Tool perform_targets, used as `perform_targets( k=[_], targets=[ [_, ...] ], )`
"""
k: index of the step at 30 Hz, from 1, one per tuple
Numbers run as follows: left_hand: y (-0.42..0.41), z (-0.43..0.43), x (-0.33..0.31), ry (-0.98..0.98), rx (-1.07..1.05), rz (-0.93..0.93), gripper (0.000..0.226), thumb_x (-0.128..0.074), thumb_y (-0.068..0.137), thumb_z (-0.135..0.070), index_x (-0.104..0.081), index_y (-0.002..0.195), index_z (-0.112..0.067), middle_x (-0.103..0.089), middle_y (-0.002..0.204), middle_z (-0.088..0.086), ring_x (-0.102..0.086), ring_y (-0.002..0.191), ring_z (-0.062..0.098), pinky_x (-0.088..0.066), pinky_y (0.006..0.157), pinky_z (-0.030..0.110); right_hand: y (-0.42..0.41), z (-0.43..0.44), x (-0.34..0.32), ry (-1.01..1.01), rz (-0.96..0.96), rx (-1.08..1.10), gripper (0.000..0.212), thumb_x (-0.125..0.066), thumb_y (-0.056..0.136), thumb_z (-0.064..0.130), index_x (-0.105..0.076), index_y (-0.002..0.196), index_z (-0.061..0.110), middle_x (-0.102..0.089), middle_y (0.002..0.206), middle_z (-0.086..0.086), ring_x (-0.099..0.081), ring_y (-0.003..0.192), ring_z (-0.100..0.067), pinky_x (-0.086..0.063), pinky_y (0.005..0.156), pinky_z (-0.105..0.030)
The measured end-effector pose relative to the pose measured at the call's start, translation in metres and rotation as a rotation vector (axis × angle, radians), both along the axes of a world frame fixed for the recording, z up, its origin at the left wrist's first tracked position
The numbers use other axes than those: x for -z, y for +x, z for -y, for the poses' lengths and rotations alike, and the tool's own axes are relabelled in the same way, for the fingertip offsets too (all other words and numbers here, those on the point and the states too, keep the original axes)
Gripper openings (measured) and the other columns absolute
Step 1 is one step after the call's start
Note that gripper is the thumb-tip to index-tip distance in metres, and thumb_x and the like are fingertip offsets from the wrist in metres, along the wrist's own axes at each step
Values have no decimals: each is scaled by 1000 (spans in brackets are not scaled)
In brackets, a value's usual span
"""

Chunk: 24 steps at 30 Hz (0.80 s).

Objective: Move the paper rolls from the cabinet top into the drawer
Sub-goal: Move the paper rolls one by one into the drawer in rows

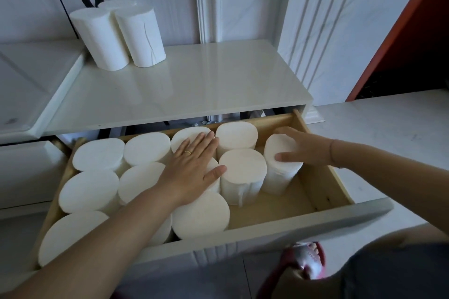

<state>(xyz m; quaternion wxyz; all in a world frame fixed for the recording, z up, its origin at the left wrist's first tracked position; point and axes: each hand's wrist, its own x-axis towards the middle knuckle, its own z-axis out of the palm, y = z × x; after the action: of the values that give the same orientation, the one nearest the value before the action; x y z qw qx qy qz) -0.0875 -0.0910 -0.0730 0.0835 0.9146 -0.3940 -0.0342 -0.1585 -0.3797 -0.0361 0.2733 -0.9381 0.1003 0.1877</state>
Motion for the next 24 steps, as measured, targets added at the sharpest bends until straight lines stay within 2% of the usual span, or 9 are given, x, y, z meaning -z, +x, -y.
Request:
perform_targets(
  k=[2, 4, 7, 11, 14, 17, 19, 21, 24],
  targets=[
    [-1, 0, -1, 4, -3, 1, 78, 4, 79, -68, 11, 146, -28, 22, 150, -15, 27, 135, 1, 18, 112, 28, 0, 4, -6, -9, -64, 17, 66, -65, 79, 51, -30, 133, 35, -44, 135, 0, -47, 116, -23, -51, 92, -39],
    [-1, 1, -1, 6, -5, 5, 78, 5, 79, -67, 12, 146, -28, 23, 150, -15, 27, 136, 1, 18, 111, 28, -5, 8, -11, 23, -216, 20, 57, -68, 78, 49, -37, 124, 35, -48, 126, 2, -51, 108, -21, -59, 76, -33],
    [-1, 1, -1, 1, -7, 7, 78, 4, 79, -67, 10, 146, -27, 22, 150, -15, 26, 136, 1, 17, 112, 28, -18, 7, -13, 92, -445, 31, 53, -71, 76, 47, -42, 118, 34, -52, 117, 3, -58, 96, -22, -59, 63, -27],
    [-1, 1, 0, 4, 0, 17, 79, 6, 79, -68, 10, 146, -27, 21, 151, -14, 25, 137, 2, 16, 113, 29, -30, -6, -12, 158, -537, 53, 39, -70, 78, 44, -49, 109, 31, -62, 103, 3, -70, 83, -23, -57, 63, -23],
    [0, 1, 1, 1, 3, 27, 78, 5, 80, -68, 11, 146, -27, 20, 152, -13, 25, 137, 2, 16, 113, 29, -36, -19, -11, 314, -562, 87, 29, -64, 84, 42, -54, 105, 25, -71, 98, -2, -73, 78, -18, -57, 64, -23],
    [0, 1, 2, -4, 2, 32, 79, 5, 80, -68, 10, 146, -26, 19, 153, -12, 26, 136, 1, 18, 111, 27, -39, -39, -5, 407, -556, 81, 34, -60, 87, 40, -60, 108, 14, -73, 97, -8, -71, 75, -14, -56, 66, -21],
    [0, 0, 3, -12, 3, 30, 79, 5, 80, -68, 10, 147, -26, 17, 154, -11, 26, 136, 1, 20, 110, 26, -36, -52, 0, 433, -528, 88, 41, -60, 88, 39, -60, 114, 8, -72, 103, -13, -71, 81, -17, -58, 73, -26],
    [-1, 0, 2, -15, 4, 28, 79, 5, 80, -68, 10, 147, -26, 17, 155, -11, 27, 136, 1, 20, 110, 26, -32, -60, 1, 424, -518, 70, 45, -60, 87, 39, -59, 119, 8, -71, 107, -15, -71, 86, -21, -58, 78, -28],
    [-2, 0, 1, -13, 0, 30, 78, 5, 80, -67, 11, 146, -25, 17, 155, -10, 27, 136, 1, 19, 111, 28, -30, -64, -4, 382, -517, 46, 45, -61, 86, 41, -60, 117, 9, -71, 108, -14, -72, 85, -21, -59, 76, -27]
  ],
)
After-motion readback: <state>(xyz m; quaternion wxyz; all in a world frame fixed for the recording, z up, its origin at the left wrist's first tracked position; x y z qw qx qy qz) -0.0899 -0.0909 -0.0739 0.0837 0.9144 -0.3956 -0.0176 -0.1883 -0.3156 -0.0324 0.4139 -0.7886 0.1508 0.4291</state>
